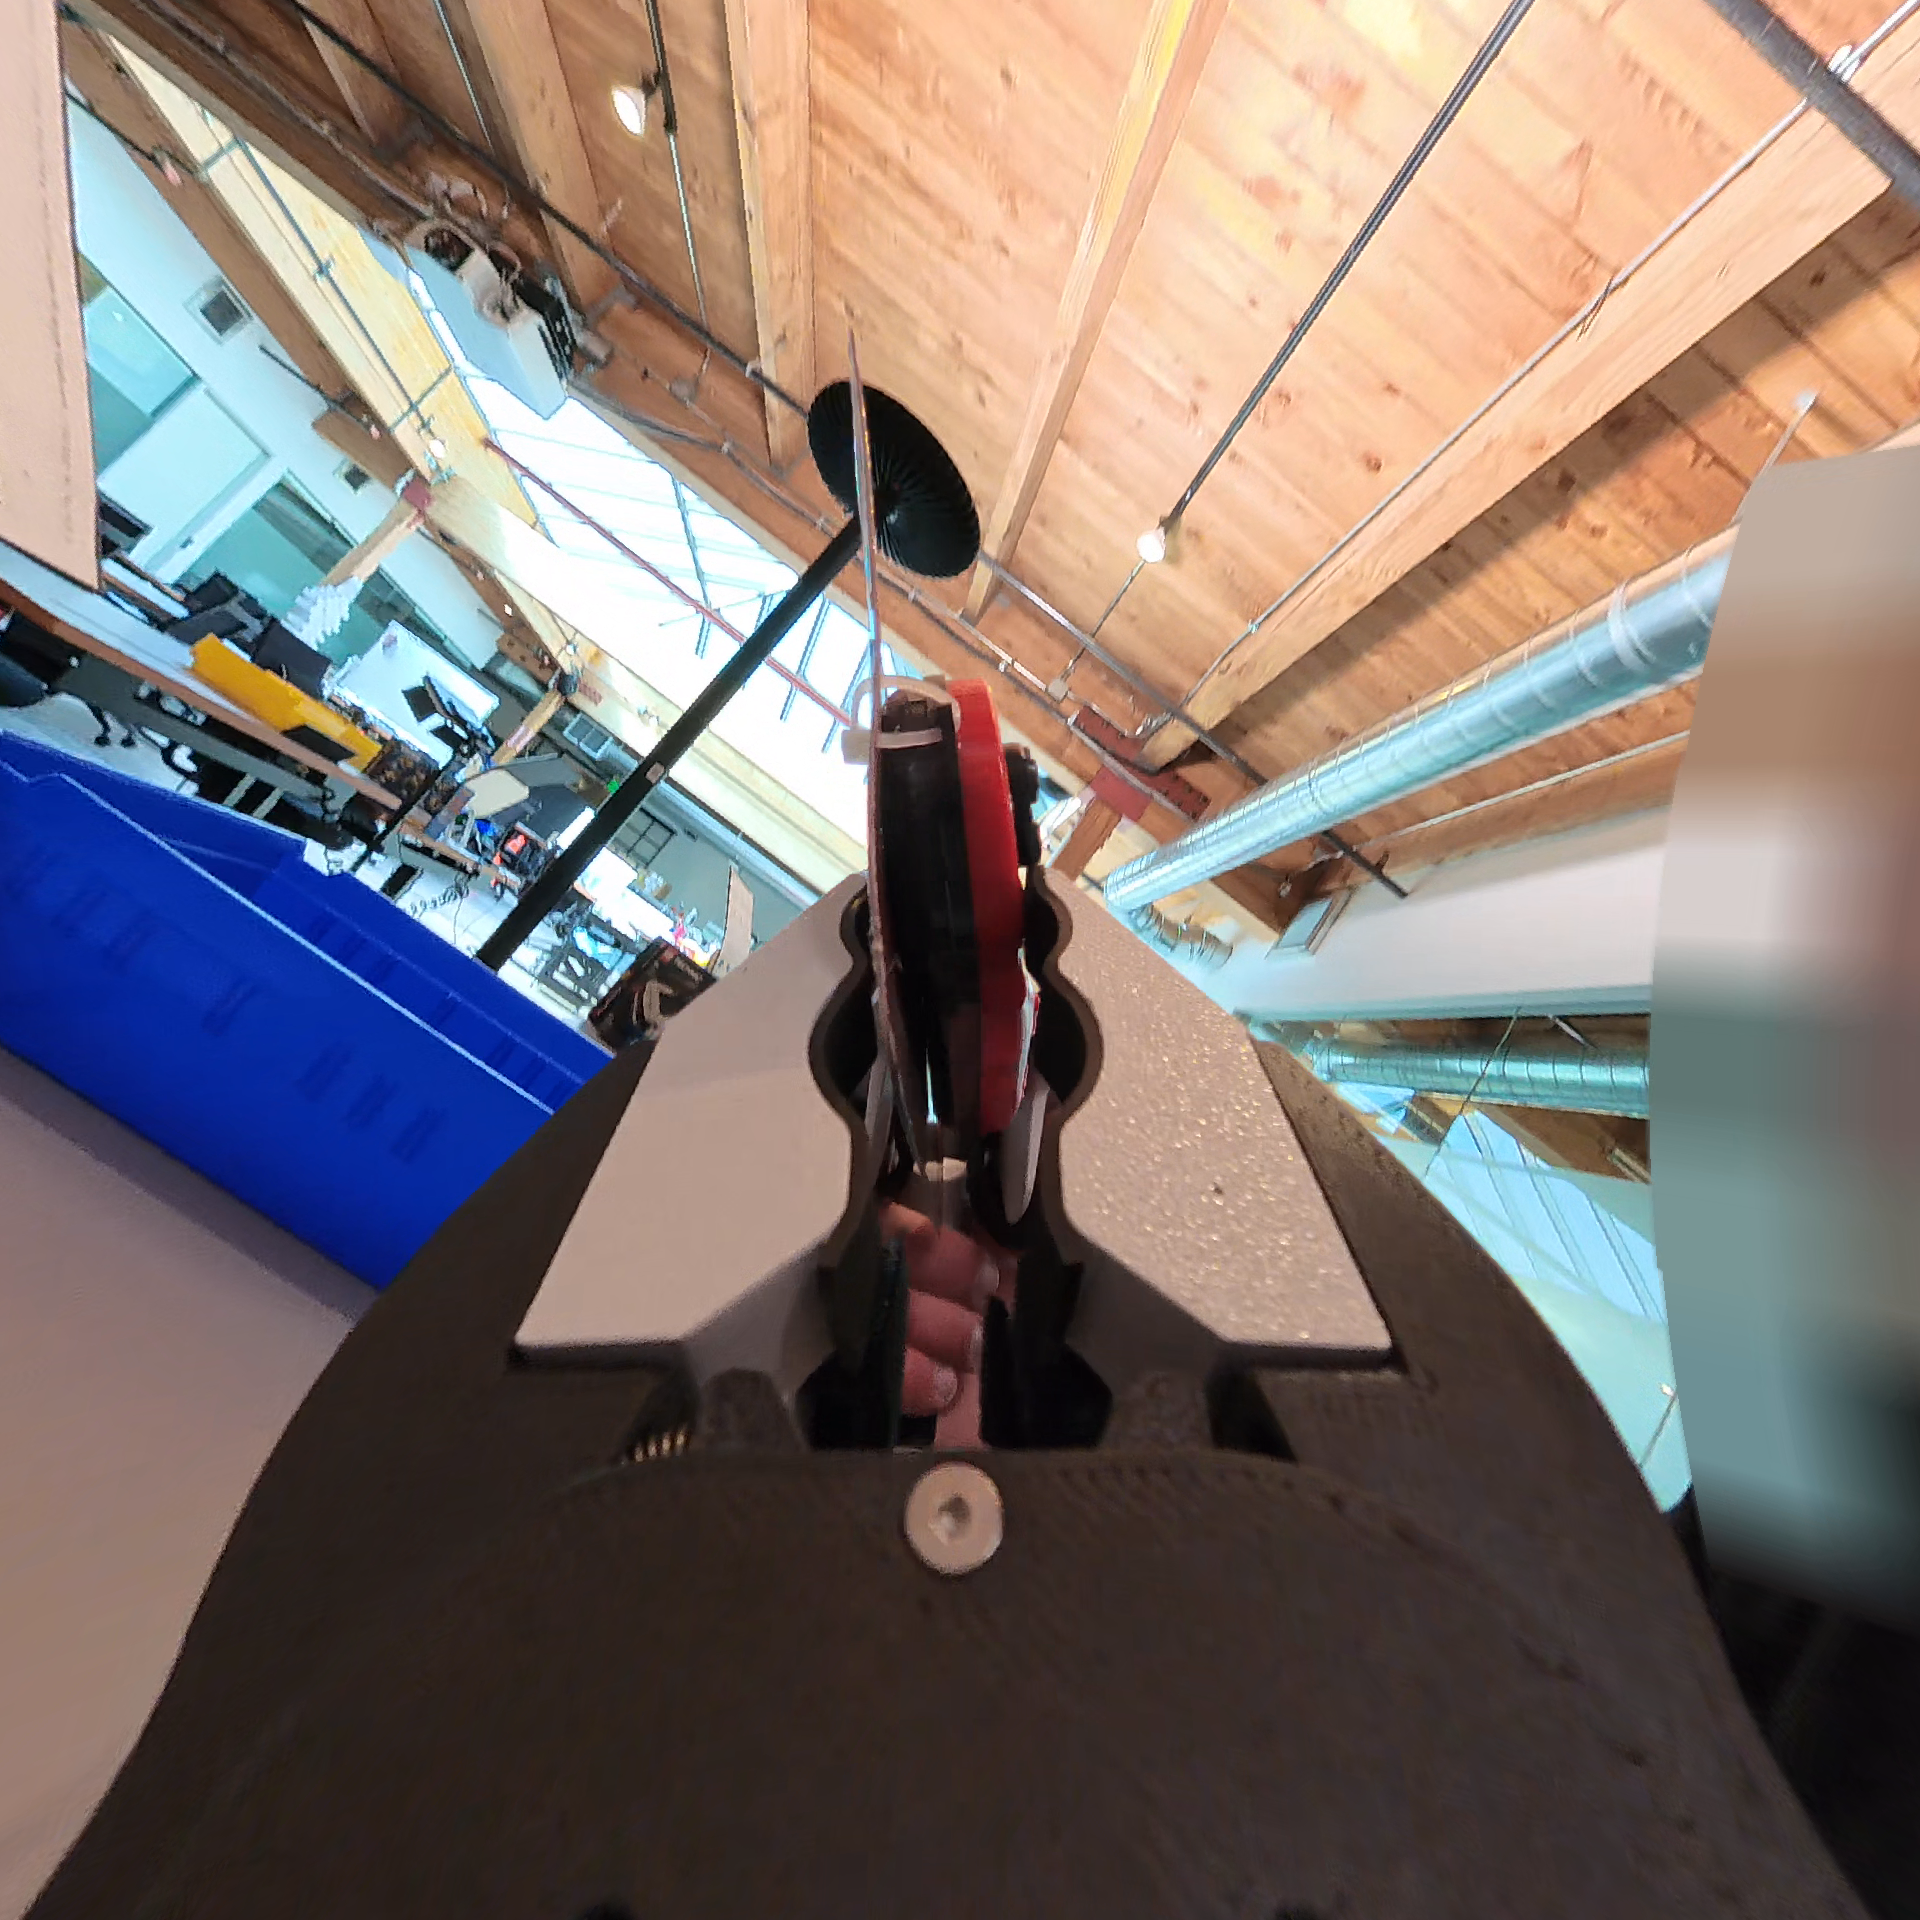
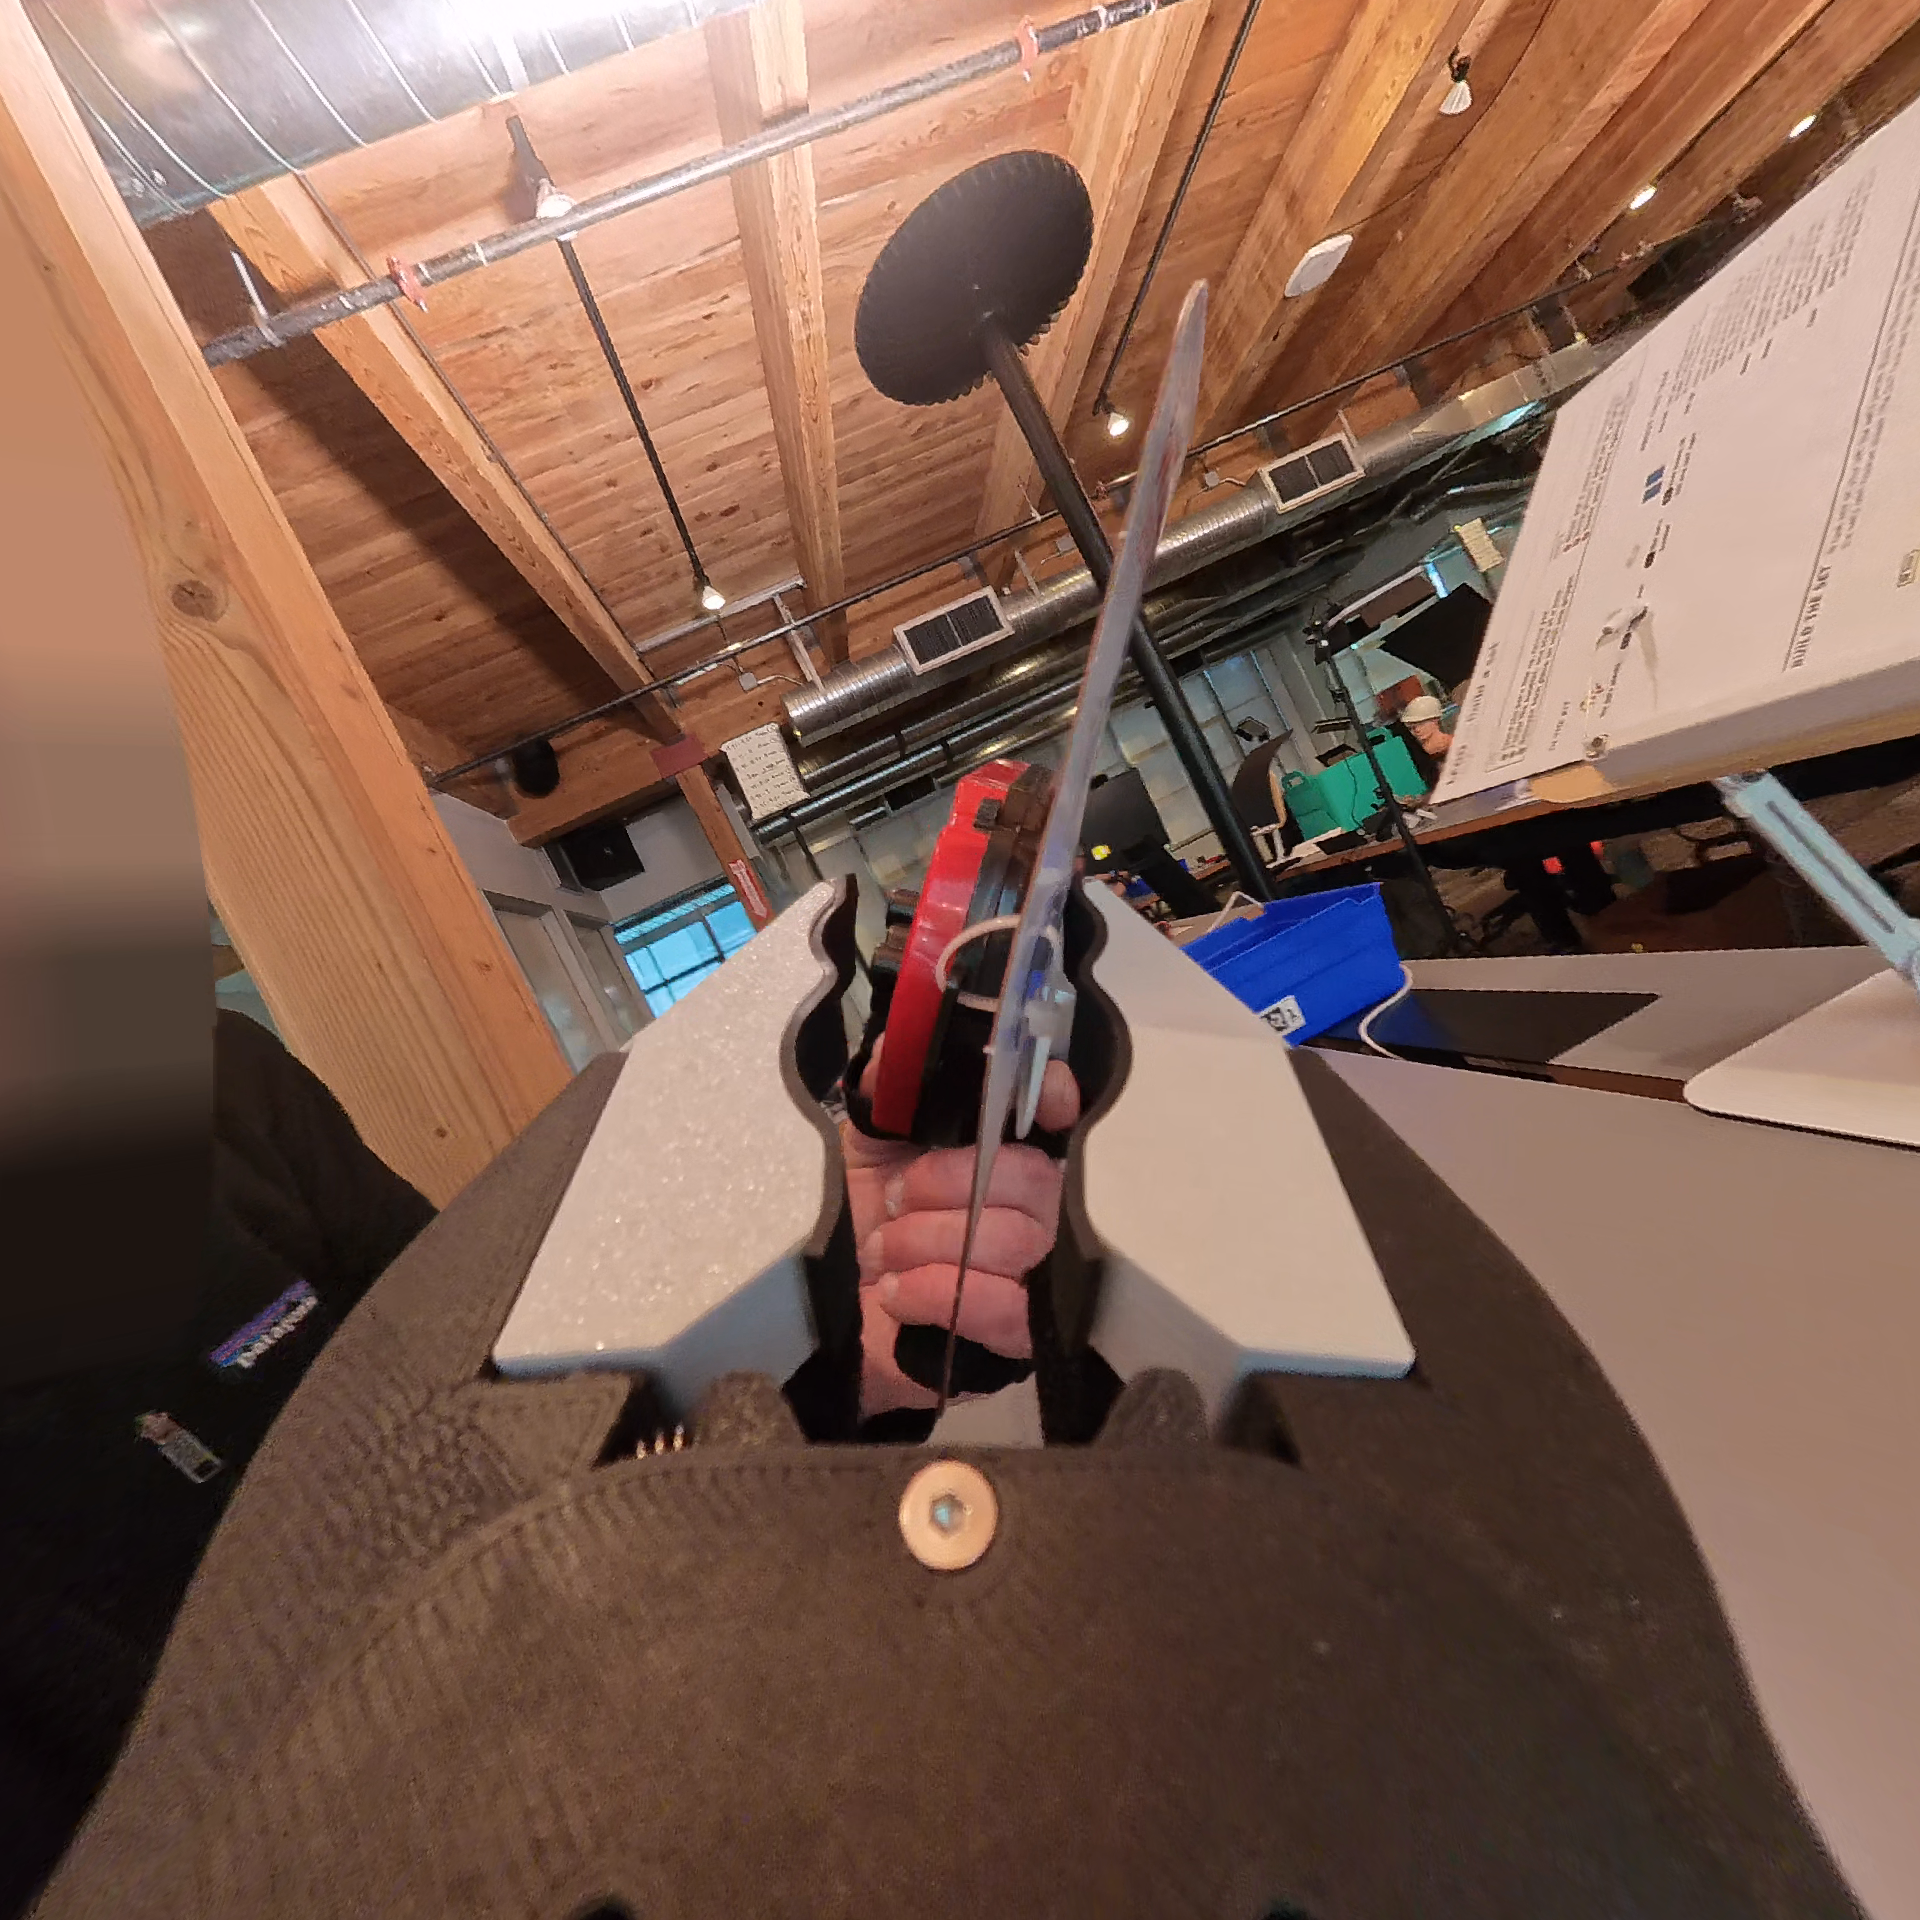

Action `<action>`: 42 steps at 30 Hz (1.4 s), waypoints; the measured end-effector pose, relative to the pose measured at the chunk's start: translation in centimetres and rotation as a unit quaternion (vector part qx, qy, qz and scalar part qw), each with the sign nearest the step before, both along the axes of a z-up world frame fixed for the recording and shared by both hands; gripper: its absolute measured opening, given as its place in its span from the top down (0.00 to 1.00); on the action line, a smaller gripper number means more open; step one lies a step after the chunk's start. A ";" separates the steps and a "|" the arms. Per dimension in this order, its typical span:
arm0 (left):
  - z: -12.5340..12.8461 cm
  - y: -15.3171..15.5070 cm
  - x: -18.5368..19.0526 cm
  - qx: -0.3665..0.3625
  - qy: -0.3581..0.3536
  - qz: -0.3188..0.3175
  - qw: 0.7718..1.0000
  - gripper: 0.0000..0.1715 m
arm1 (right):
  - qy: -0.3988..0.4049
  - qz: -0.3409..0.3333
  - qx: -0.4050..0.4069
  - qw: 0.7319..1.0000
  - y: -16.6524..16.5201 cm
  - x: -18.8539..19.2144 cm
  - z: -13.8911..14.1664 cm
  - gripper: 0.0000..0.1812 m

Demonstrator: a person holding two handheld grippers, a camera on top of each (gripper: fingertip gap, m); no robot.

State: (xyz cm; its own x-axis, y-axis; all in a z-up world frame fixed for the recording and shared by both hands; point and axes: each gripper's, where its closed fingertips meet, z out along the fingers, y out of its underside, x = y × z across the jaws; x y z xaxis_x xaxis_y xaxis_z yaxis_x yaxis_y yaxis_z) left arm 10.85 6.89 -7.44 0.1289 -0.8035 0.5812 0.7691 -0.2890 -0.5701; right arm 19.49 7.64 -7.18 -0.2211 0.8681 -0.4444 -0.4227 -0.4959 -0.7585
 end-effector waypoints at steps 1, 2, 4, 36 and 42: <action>0.2 -0.1 -0.2 0.003 -0.010 0.005 1.000 0.86 | -0.004 -0.007 0.006 1.000 0.0 -0.2 0.0 0.82; 0.5 -0.3 -0.3 0.008 -0.018 0.007 1.000 0.86 | -0.003 -0.006 0.008 1.000 -0.2 -0.3 0.1 0.82; 0.8 -0.4 -0.6 0.012 -0.033 0.008 0.999 0.86 | -0.004 0.000 0.013 1.000 -0.5 -0.4 0.3 0.82; 3.8 -2.8 -1.3 0.064 -0.047 -0.005 0.997 0.87 | -0.025 -0.008 0.036 0.999 -2.3 -3.6 4.2 0.79; 4.1 -3.1 -1.4 0.066 -0.032 0.010 0.997 0.87 | -0.023 -0.029 0.019 0.999 -2.4 -4.2 3.9 0.76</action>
State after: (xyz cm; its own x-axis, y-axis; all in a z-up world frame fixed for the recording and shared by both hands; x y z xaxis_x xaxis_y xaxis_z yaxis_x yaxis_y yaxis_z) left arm 9.49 3.79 -3.30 0.1112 -0.8709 0.4786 0.8096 -0.1999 -0.5519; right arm 15.33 5.27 -3.31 -0.1504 0.8957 -0.4185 -0.4149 -0.4415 -0.7956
